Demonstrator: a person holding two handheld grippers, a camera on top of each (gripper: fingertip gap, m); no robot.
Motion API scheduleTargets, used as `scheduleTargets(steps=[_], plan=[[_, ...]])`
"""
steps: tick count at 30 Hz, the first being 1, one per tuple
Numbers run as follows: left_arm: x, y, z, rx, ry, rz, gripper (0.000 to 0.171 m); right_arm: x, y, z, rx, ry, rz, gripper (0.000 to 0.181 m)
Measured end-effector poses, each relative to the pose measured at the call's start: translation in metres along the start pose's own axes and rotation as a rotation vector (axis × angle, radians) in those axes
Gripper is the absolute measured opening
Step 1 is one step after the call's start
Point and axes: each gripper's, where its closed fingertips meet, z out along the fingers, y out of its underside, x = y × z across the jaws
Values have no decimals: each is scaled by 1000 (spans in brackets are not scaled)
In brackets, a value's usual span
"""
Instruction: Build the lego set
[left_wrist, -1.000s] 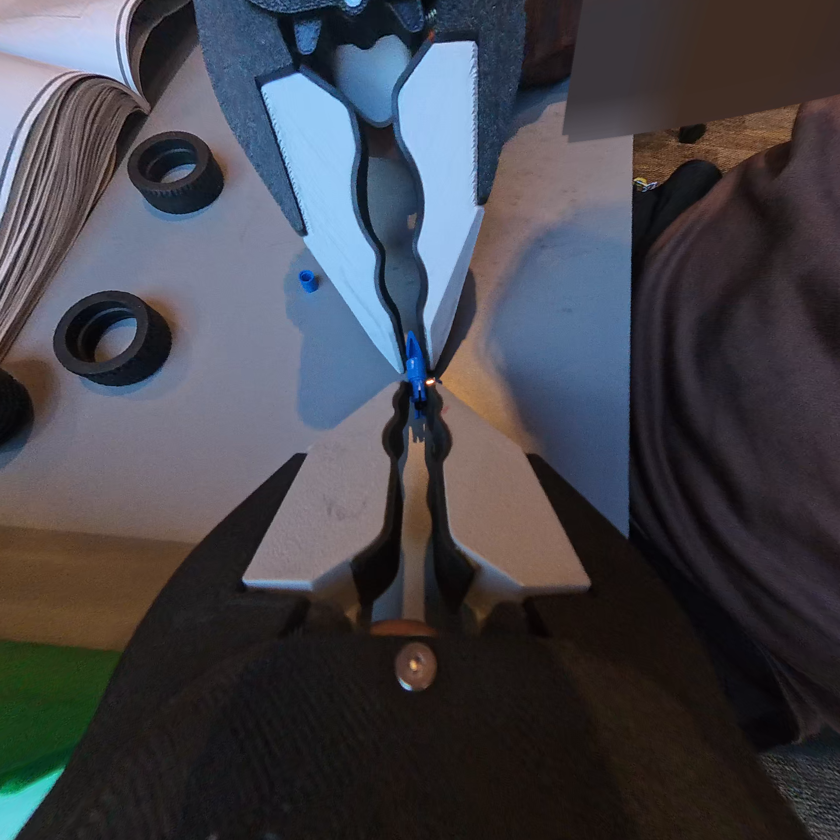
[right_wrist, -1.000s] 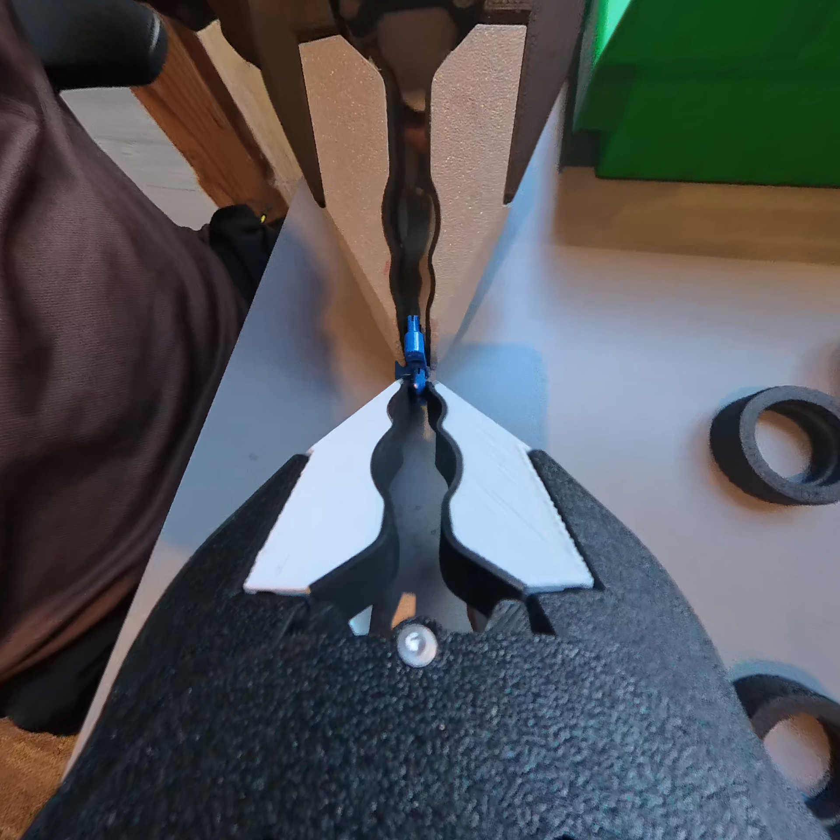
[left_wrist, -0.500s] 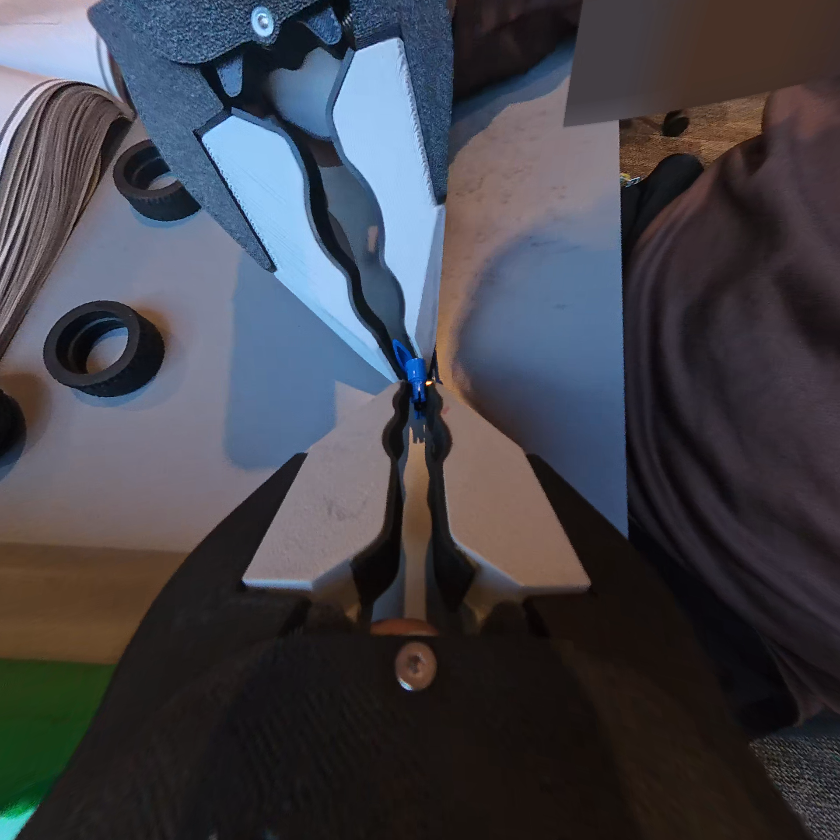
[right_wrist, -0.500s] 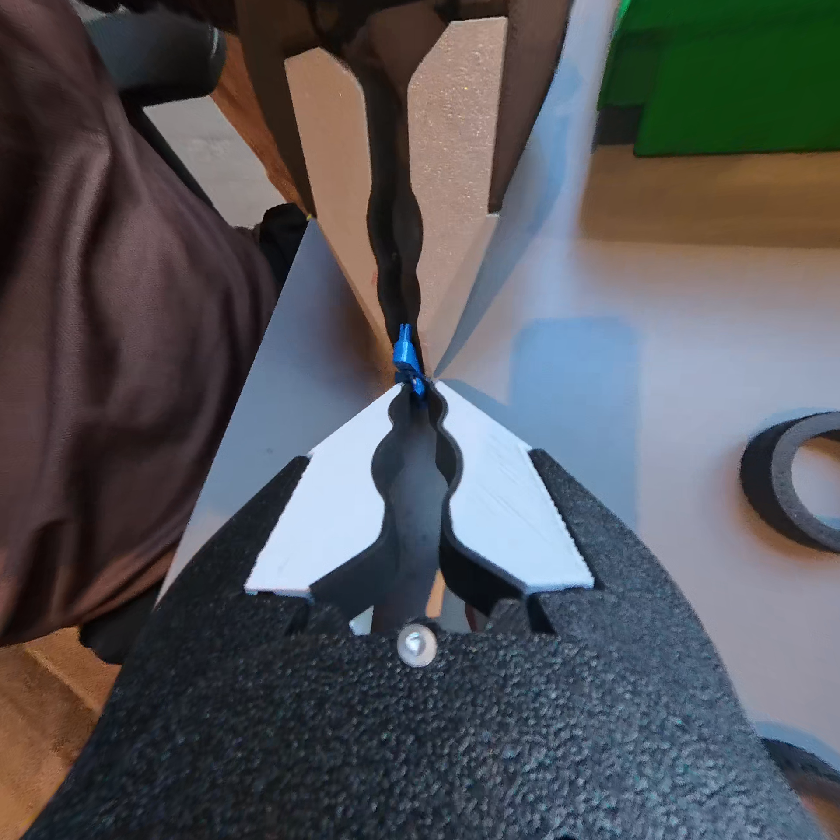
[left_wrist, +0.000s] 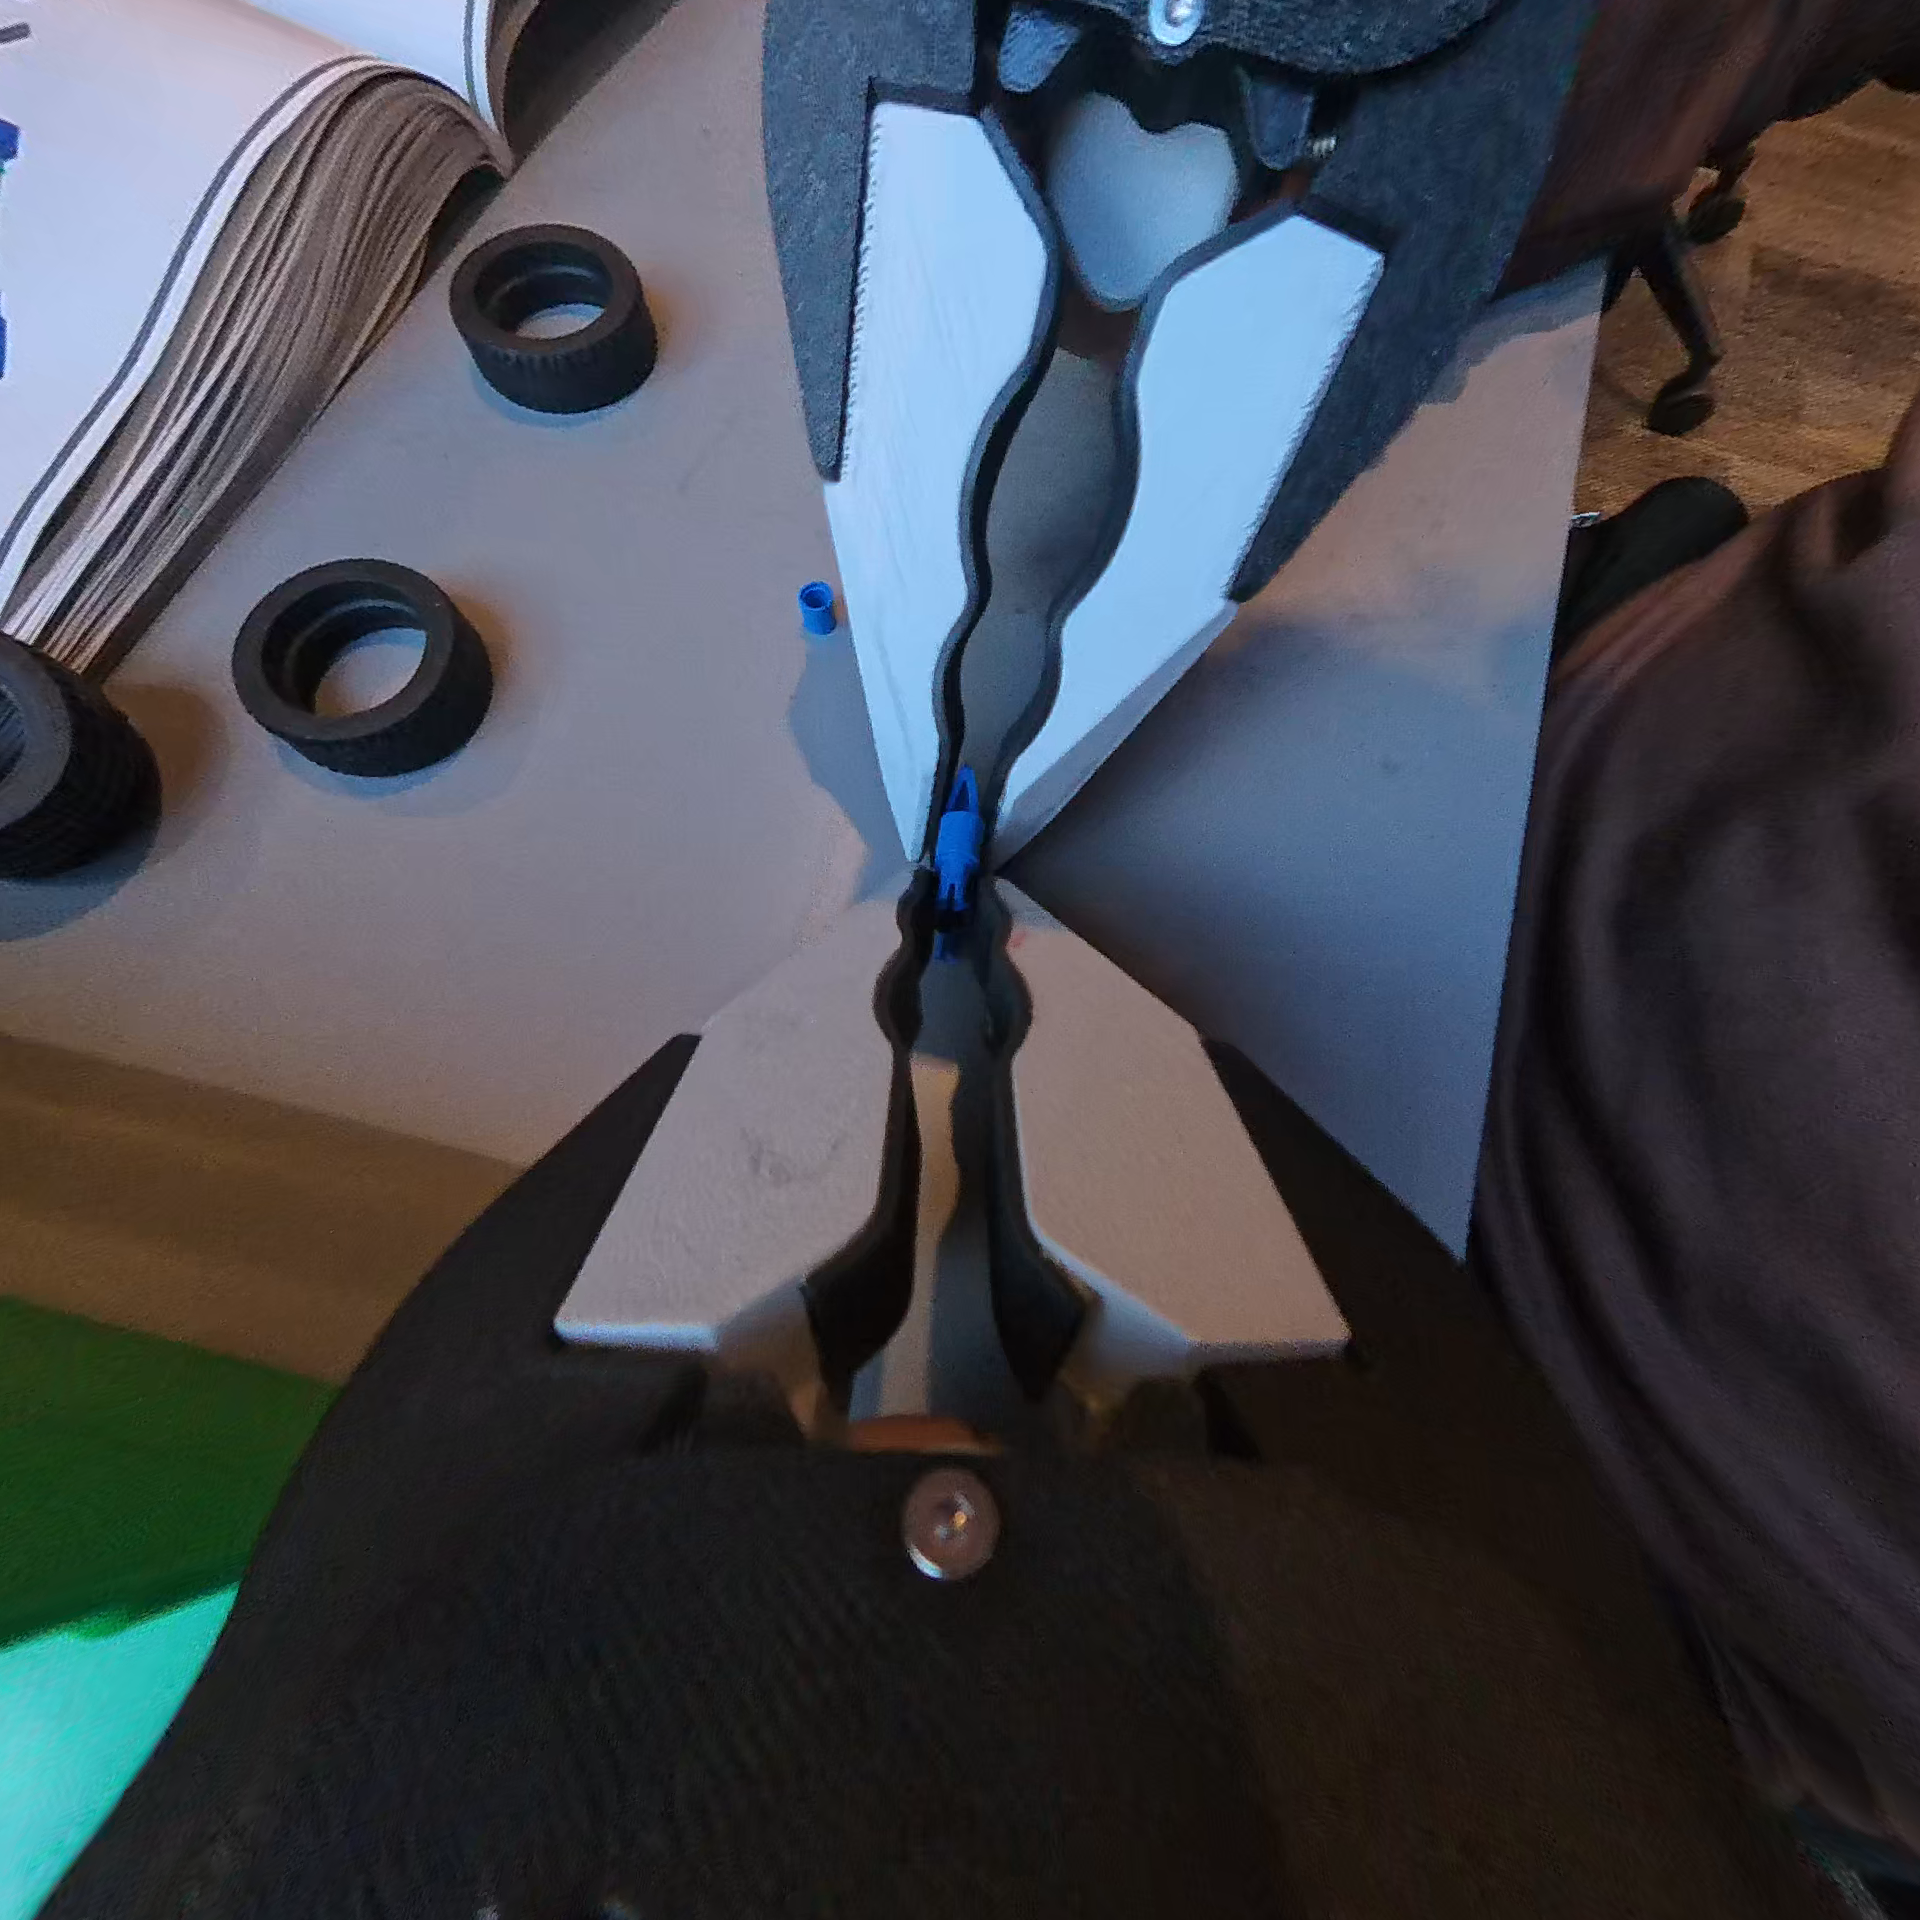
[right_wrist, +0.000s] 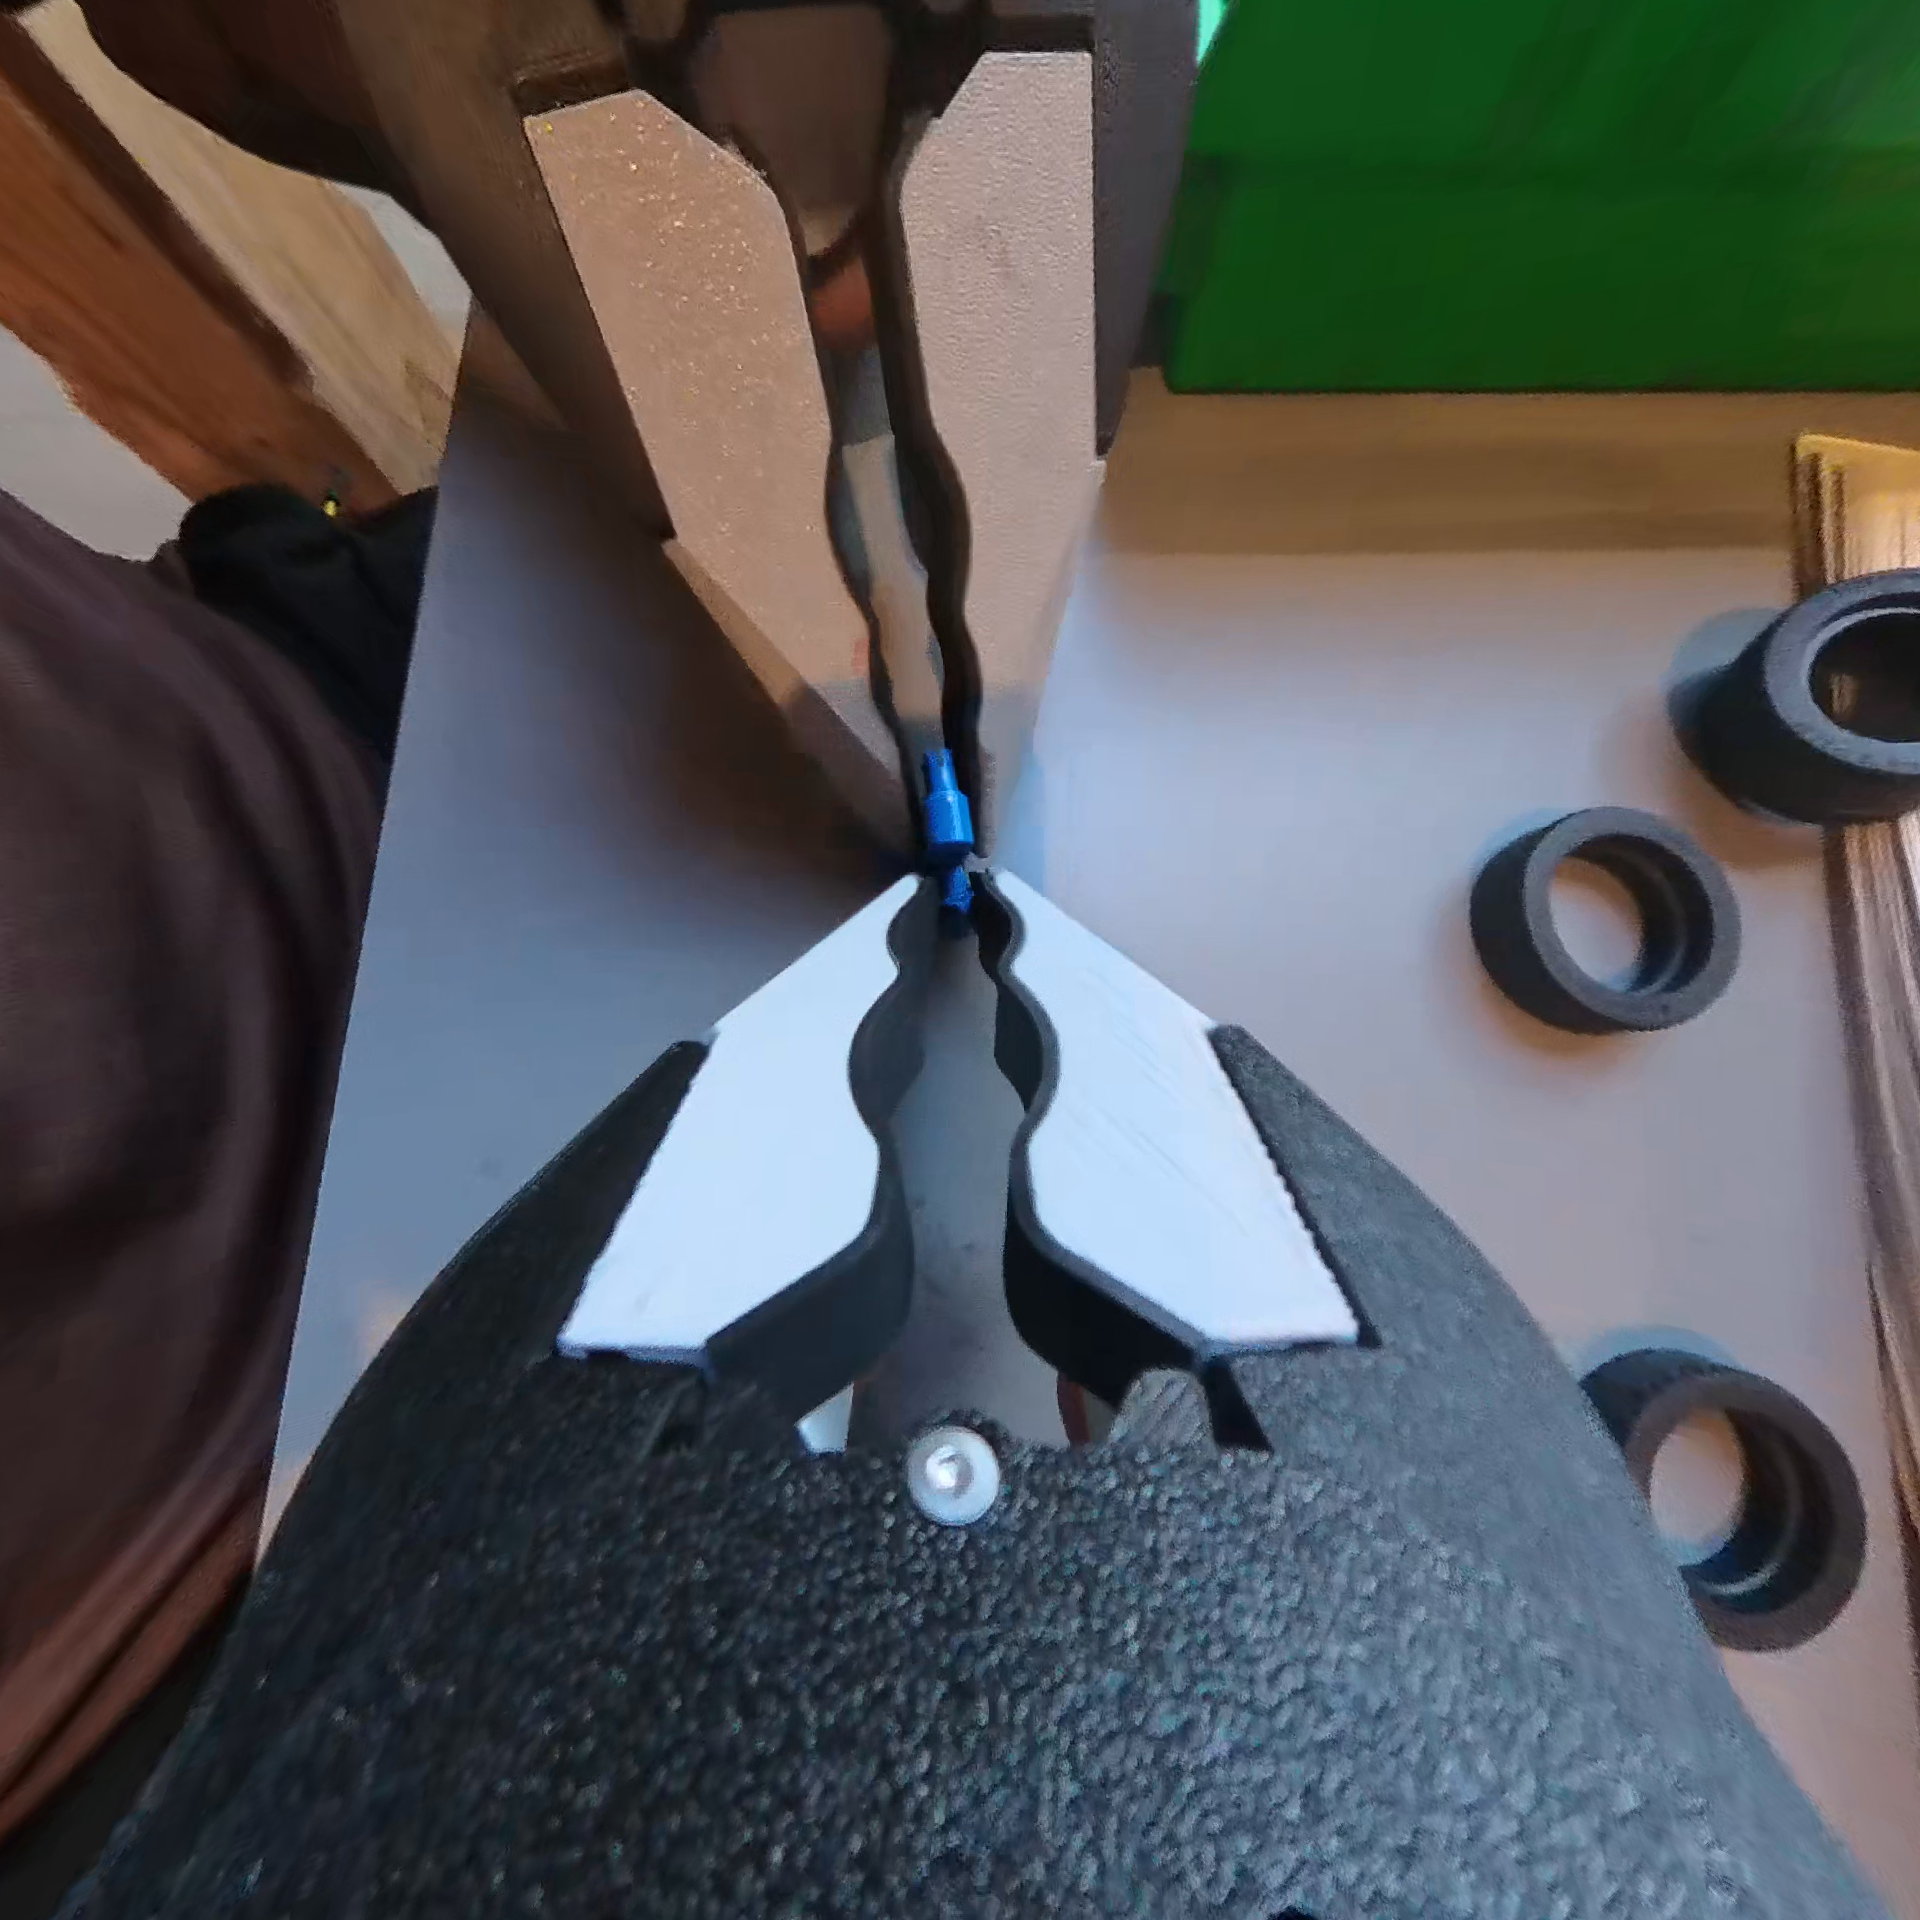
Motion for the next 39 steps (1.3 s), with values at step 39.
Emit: scheduleTargets(steps=[39], plan=[[2, -1, 2, 4, 33, 59, 4, -1, 6, -8, 68, -229, 12, 8]])
